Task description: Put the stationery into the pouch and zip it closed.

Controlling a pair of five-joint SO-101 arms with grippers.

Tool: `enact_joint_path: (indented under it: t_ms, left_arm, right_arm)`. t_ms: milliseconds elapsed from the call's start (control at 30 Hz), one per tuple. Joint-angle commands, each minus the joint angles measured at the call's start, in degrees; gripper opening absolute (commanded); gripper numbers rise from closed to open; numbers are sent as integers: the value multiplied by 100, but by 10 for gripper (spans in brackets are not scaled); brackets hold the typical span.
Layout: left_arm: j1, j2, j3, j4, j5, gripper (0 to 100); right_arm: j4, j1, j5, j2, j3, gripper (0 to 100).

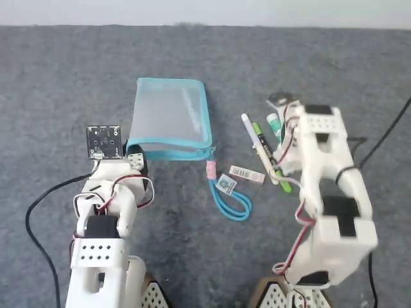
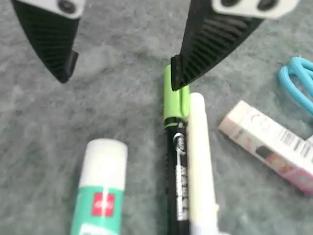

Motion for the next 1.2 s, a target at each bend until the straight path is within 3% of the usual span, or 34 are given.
enact_joint_path:
  t_ms: [0, 167, 400, 633, 867, 1167]
  left_arm:
    - [-26, -18, -259, -202, 70, 12]
    - [-26, -18, -259, -202, 70, 12]
    - [-18, -18, -259, -202, 70, 12]
    - [-18, -18, -259, -202, 70, 12]
    - [-18, -18, -259, -202, 70, 12]
    - [-18, -18, -259, -202, 70, 12]
  right_arm:
    - [-295, -145, 70, -822, 527, 277]
    - [-295, -171, 62, -840, 580, 277]
    - [-576, -752, -167, -637, 835, 276]
    - [-699, -251, -176, -57, 589, 273]
    - [-804, 48, -176, 215, 457, 124]
    - [-910, 66, -185, 286, 484, 6]
